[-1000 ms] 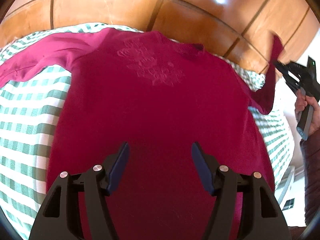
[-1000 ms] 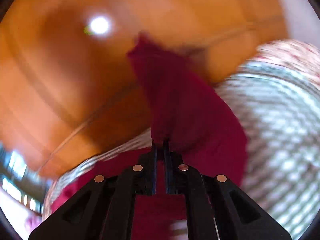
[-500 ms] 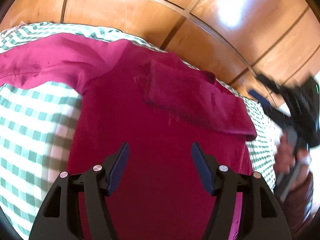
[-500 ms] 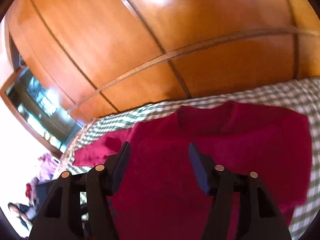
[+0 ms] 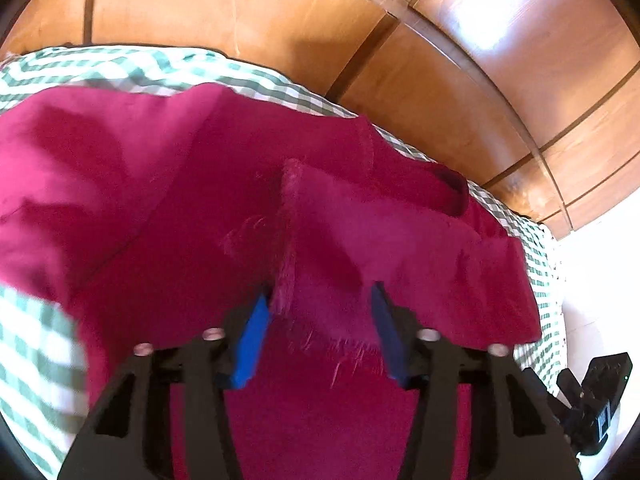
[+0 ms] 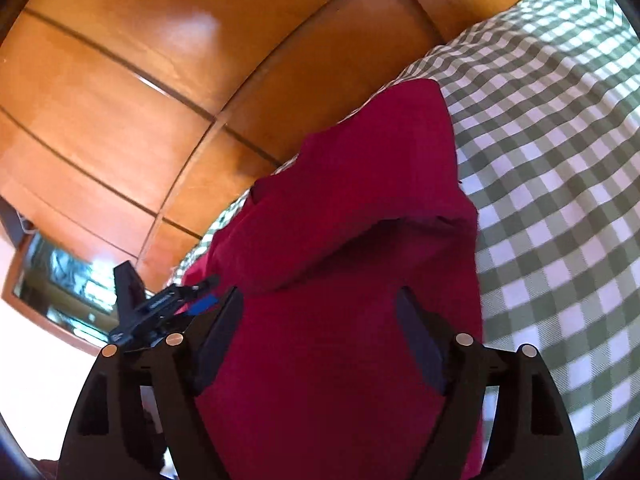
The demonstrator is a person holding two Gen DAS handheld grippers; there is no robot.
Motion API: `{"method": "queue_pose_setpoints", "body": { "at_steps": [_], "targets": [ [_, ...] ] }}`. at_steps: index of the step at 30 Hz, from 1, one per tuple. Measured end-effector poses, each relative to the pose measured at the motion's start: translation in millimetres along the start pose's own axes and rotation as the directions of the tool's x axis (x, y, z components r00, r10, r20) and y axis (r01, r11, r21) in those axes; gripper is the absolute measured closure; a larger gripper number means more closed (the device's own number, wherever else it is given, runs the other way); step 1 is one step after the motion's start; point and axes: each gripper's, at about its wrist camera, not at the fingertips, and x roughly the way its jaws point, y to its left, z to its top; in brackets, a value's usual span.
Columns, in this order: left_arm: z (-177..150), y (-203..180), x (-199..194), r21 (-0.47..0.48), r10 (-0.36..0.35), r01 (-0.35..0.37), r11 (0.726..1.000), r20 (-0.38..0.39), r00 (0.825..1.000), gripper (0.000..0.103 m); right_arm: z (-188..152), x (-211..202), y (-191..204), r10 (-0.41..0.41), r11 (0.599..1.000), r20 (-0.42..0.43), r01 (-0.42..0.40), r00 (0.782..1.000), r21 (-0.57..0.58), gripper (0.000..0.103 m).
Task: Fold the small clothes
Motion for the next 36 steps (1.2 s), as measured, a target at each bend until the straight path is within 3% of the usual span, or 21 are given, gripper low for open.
{"method": "queue_pose_setpoints", "body": {
  "at_steps": [1,2,7,9,12,15,18,21,25,28,32,35,36],
  "targets": [
    [4.8,-3.6,1.9,0.008,-0.014,0.014,1.0,-0.008,1.0,0.082,1.3,3.6,0.7,0.002,1.0,0.005,-0.002,1.0,0.0,0.023],
    [8.8,-5.5,0.6,0.013,-0.025,0.025,1.0,-0.007,1.0,0.083,5.0,9.2,1.3,-0.002,1.0,0.015,0.002,1.0,0.0,0.023],
    [22.7,-11.0,-48.6,0.011,-0.064,0.063,0.998,0.165,0.984,0.086,32.7,26.3,2.2,-0.066,0.997,0.095,0.069,0.993,-0.022,0.023],
    [21.7,-3.7,-57.0,0.01,-0.026,0.025,1.0,0.2,0.979,0.086,35.6,30.0,-2.0,-0.089,0.995,0.115,0.093,0.989,-0.028,0.023],
    [13.2,2.5,-29.9,0.043,0.086,-0.092,0.995,0.117,0.989,0.085,23.9,49.9,-15.5,-0.13,0.991,0.037,0.131,0.991,-0.02,0.022],
    [-0.6,2.2,1.1,0.081,0.155,-0.159,0.984,0.044,0.987,0.083,11.2,47.8,-12.6,-0.146,0.987,0.053,0.149,0.988,-0.061,0.021],
    [-5.2,0.0,1.3,0.093,0.159,-0.166,0.982,0.078,0.984,0.082,5.3,34.5,-5.6,-0.145,0.988,-0.004,0.145,0.989,-0.062,0.018],
    [-2.4,2.7,-7.0,0.08,0.137,-0.145,0.986,0.099,0.986,0.08,0.6,16.2,14.8,-0.12,0.982,-0.042,0.112,0.992,-0.154,0.018],
    [-1.6,2.1,-13.9,0.091,0.151,-0.163,0.982,0.126,0.98,0.079,9.8,11.2,52.6,-0.132,0.955,0.028,0.134,0.991,-0.266,0.018],
    [-3.3,2.5,-13.7,0.106,0.187,-0.202,0.974,0.135,0.973,0.079,22.9,41.0,60.3,-0.245,0.921,0.066,0.253,0.967,-0.296,0.018],
    [-6.8,13.9,-7.9,0.115,0.251,-0.268,0.957,0.143,0.957,0.073,23.3,99.0,43.4,-0.465,0.825,0.049,0.453,0.884,-0.338,0.018],
    [-8.1,29.8,-17.8,0.058,0.231,-0.241,0.969,0.145,0.962,0.073,1.1,113.8,43.0,-0.509,0.743,0.146,0.519,0.848,-0.422,0.014],
    [-10.1,35.4,-24.5,0.034,0.224,-0.231,0.972,0.15,0.963,0.073,0.1,113.7,43.9,-0.515,0.736,0.152,0.526,0.844,-0.425,0.013]
  ]
}}
